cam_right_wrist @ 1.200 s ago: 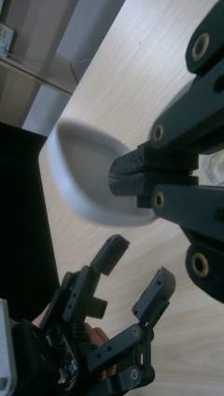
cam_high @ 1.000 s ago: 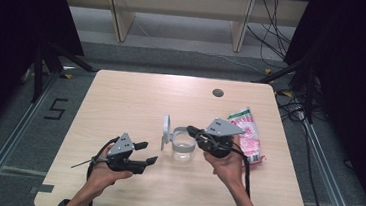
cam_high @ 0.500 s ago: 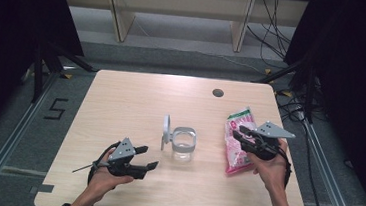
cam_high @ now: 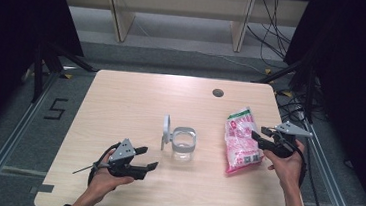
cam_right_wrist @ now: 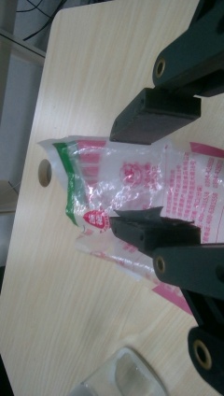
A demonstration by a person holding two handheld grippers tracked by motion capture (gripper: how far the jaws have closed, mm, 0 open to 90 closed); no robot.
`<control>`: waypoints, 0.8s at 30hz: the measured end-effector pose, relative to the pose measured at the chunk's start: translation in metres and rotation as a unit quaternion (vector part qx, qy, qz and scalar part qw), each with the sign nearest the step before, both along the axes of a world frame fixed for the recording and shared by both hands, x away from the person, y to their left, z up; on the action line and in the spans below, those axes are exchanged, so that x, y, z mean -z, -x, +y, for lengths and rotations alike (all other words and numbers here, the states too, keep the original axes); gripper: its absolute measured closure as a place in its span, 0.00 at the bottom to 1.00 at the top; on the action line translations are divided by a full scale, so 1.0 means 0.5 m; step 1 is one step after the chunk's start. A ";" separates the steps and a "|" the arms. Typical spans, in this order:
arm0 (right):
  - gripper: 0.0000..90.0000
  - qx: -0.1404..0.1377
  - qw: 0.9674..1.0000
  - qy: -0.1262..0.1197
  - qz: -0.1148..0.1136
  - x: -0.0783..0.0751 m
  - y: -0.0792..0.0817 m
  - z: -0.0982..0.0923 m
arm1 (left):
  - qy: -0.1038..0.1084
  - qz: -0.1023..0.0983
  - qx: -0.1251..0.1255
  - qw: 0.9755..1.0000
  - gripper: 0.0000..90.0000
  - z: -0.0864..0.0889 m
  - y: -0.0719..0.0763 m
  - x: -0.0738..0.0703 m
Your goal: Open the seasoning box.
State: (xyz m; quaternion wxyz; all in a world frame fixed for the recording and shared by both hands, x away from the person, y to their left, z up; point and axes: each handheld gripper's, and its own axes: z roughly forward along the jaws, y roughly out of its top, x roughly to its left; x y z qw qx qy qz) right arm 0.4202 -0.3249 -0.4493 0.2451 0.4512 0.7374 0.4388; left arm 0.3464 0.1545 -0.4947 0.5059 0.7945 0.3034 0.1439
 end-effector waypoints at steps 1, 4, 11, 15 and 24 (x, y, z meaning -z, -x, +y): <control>0.59 0.011 1.000 -0.013 0.017 0.001 0.003 0.004 | 0.006 0.005 -0.005 1.000 0.35 -0.002 0.002 0.001; 0.59 0.013 1.000 -0.003 0.020 0.010 -0.006 -0.001 | 0.012 0.006 -0.006 1.000 0.35 -0.005 0.004 0.002; 0.57 0.011 1.000 0.008 0.027 0.027 -0.027 -0.013 | 0.013 0.003 -0.003 1.000 0.35 -0.004 0.004 0.001; 0.56 0.016 0.999 -0.006 0.048 0.039 -0.044 -0.021 | 0.009 0.005 -0.006 1.000 0.34 -0.002 0.002 0.001; 0.57 0.025 0.996 -0.020 0.079 0.064 -0.064 -0.022 | 0.003 0.003 -0.006 1.000 0.34 -0.006 0.003 0.002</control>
